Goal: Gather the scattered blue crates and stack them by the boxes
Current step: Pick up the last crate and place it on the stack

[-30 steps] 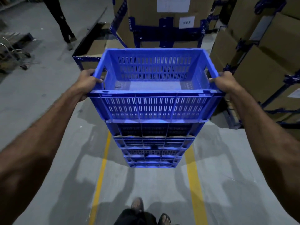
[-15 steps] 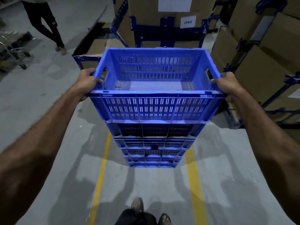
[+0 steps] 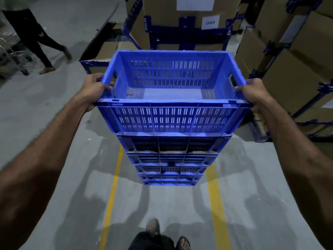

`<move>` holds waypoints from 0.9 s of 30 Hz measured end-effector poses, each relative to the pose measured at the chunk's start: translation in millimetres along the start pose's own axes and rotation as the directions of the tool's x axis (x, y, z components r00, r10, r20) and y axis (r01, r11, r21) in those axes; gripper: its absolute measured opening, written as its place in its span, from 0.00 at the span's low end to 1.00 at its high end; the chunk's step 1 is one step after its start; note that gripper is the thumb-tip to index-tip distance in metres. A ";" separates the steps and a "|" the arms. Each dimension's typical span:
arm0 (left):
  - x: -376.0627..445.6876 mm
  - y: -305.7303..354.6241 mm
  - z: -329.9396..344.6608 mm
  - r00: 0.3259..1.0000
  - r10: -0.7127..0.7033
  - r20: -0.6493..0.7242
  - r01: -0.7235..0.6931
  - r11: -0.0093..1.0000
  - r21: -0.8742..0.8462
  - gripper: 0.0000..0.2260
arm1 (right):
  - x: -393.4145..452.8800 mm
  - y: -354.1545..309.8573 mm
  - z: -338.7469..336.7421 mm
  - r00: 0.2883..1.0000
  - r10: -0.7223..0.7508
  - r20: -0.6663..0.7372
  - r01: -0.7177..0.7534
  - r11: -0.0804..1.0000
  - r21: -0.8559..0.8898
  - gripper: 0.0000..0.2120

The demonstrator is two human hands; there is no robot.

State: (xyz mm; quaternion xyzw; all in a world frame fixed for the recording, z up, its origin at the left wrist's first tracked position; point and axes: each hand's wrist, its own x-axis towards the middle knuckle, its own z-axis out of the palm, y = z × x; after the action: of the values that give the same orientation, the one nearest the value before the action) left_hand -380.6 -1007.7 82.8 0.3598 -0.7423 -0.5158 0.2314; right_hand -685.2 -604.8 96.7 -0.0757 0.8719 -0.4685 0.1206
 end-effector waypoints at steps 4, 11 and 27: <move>3.0 1.5 0.4 1.000 -0.009 -0.004 0.009 1.000 0.009 0.19 | 4.4 -2.6 1.8 1.000 0.019 0.005 -0.019 1.000 0.021 0.16; 5.6 5.7 12.4 1.000 0.007 -0.019 -0.007 1.000 0.002 0.18 | 17.1 1.2 1.5 1.000 0.024 0.010 -0.024 1.000 -0.013 0.14; 11.7 0.6 7.3 1.000 0.006 -0.019 -0.005 0.999 0.037 0.19 | 9.0 1.1 5.9 0.999 -0.041 -0.013 0.041 0.999 0.004 0.05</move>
State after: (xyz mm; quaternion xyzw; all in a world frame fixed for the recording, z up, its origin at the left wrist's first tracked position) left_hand -393.4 -1012.2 80.4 0.3670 -0.7504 -0.4979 0.2332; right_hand -692.1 -611.2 91.4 -0.0904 0.8698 -0.4734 0.1054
